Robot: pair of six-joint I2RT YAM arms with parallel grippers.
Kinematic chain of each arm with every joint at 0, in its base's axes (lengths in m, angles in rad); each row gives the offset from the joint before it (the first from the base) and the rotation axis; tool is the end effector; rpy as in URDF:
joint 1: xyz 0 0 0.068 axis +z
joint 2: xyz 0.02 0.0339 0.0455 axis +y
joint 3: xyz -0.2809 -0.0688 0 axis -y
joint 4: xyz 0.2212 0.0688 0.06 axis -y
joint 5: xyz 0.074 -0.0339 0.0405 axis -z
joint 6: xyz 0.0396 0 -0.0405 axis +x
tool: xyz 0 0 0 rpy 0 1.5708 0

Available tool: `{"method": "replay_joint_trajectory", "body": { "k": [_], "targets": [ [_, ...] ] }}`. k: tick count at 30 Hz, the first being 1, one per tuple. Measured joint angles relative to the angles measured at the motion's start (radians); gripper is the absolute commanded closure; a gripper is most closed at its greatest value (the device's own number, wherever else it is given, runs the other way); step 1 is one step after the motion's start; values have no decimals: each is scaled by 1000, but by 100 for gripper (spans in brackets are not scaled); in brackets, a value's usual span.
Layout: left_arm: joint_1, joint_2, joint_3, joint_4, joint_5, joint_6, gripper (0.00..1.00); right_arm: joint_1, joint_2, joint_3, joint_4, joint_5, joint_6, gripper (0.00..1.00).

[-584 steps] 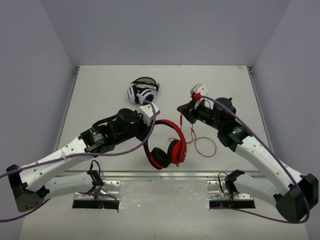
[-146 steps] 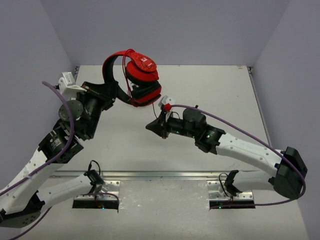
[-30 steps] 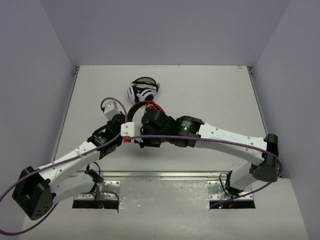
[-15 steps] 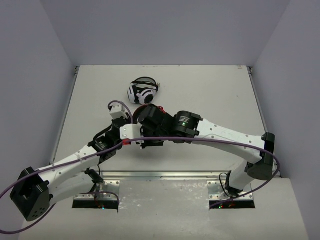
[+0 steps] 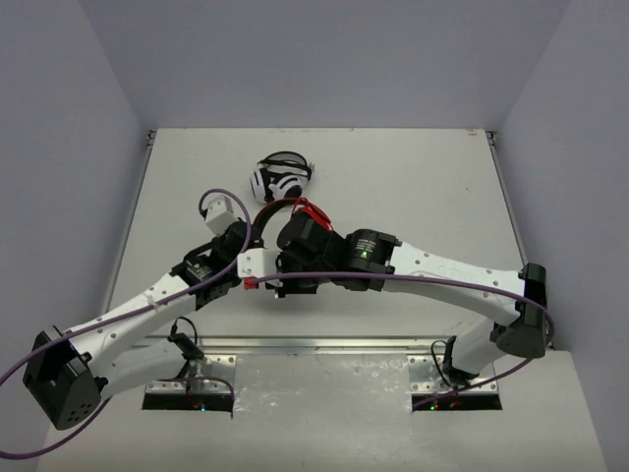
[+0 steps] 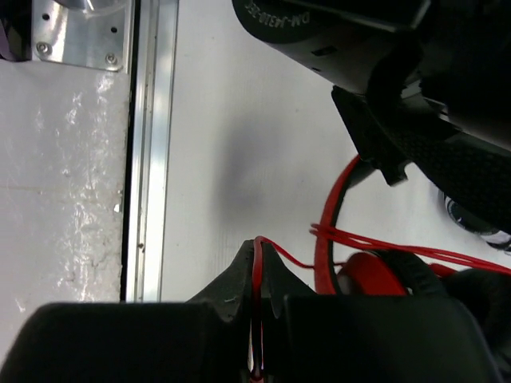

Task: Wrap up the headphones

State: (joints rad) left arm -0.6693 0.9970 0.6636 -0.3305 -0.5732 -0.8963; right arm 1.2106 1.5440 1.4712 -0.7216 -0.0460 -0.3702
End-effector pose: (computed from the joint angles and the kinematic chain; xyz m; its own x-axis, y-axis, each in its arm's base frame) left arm 0.1550 -0.0952 0.2676 -0.4473 -0.4828 -0.7529 -0.2611 0.8756 -0.4064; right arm 0.1100 0.2973 0.3570 0.1079 -0.7389 -0.6651 -0.9731 0.0586 -0.2229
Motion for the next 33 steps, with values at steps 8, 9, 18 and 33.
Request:
{"method": "replay_joint_trajectory", "body": {
  "k": [8,9,18,33],
  "targets": [
    [11,5,127,-130,-30,-180,100,16,-35,-85,142,-39,27,99],
    [22,12,142,-138,-25,-192,100,21,-34,-87,150,-45,30,99],
    [204,68,181,-153,113,-197,100,41,44,-87,198,-31,42,99],
    [345,61,218,-192,256,-106,100,49,-72,-423,424,5,77,99]
  ]
}}
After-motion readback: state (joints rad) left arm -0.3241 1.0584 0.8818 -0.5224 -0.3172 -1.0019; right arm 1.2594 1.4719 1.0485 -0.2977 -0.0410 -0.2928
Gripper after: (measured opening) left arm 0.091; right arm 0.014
